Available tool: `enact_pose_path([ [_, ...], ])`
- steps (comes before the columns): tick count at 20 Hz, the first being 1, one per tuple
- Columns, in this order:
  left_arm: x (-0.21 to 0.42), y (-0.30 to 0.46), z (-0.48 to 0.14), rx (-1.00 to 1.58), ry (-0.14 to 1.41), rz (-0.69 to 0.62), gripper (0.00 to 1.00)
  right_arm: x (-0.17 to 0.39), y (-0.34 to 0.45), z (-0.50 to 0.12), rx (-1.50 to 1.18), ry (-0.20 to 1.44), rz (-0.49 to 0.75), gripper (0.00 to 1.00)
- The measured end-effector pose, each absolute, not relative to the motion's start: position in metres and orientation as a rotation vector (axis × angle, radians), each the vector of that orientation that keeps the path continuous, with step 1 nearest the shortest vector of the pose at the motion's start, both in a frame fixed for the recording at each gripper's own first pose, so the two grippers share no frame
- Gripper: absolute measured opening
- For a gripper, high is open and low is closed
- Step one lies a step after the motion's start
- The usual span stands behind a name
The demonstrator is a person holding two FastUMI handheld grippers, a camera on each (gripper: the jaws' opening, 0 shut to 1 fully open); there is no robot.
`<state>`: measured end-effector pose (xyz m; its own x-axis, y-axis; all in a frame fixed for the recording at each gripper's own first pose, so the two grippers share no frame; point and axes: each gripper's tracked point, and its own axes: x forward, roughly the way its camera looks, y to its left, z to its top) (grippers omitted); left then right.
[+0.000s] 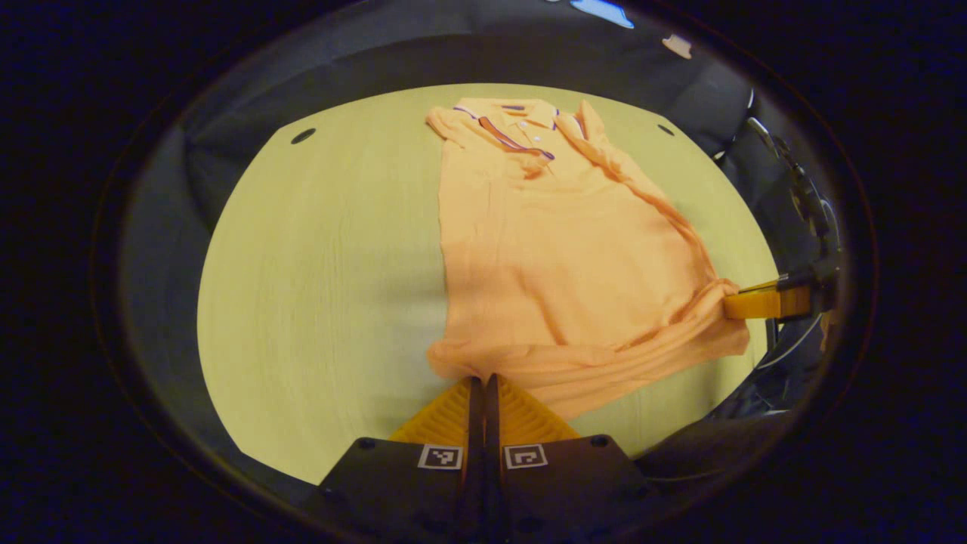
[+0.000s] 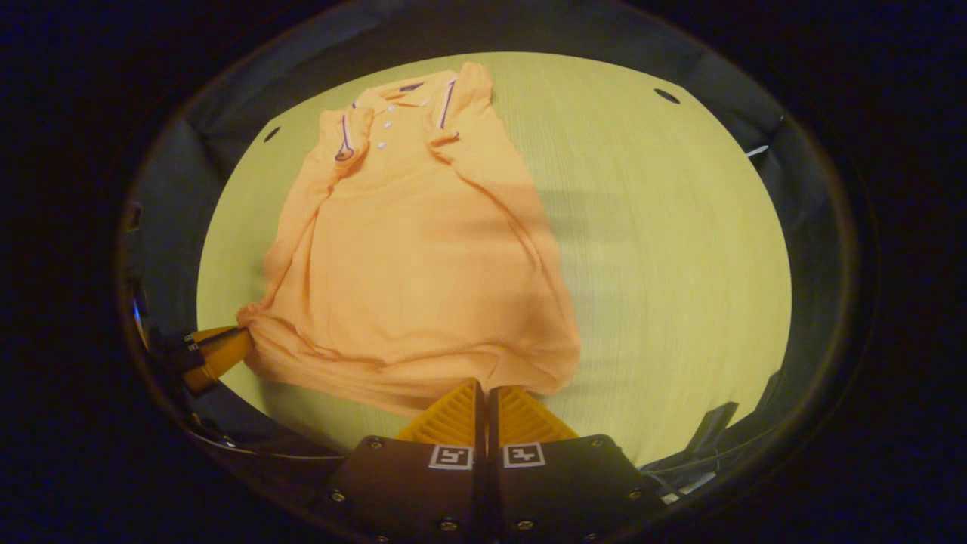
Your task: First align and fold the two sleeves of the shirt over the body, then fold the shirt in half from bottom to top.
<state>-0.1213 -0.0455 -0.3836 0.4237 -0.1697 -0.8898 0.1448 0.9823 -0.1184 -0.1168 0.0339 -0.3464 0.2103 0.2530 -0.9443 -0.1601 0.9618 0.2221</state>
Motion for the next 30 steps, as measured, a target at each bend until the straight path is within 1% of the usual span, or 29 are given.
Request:
enact_pose_path([
  [6,-0.047,-0.039,-0.351,-0.032,1.018,-0.194,0.06,-0.042,0.041,-0.313,0.075,1.206,0.295,0.00],
  [14,0.075,-0.037,-0.307,-0.126,0.885,-0.163,0.06,0.072,0.054,-0.263,0.096,1.031,0.283,0.00],
  [16,0.103,-0.035,-0.297,-0.133,0.861,-0.158,0.06,0.092,0.056,-0.250,0.114,0.992,0.277,0.00],
  [20,0.155,-0.035,-0.286,-0.170,0.807,-0.136,0.06,0.148,0.062,-0.237,0.161,0.911,0.250,0.00],
  [23,0.189,-0.036,-0.286,-0.173,0.772,-0.122,0.06,0.180,0.065,-0.236,0.201,0.873,0.227,0.00],
  [30,0.273,-0.044,-0.287,-0.210,0.668,-0.107,0.06,0.257,0.062,-0.247,0.325,0.786,0.157,0.00],
])
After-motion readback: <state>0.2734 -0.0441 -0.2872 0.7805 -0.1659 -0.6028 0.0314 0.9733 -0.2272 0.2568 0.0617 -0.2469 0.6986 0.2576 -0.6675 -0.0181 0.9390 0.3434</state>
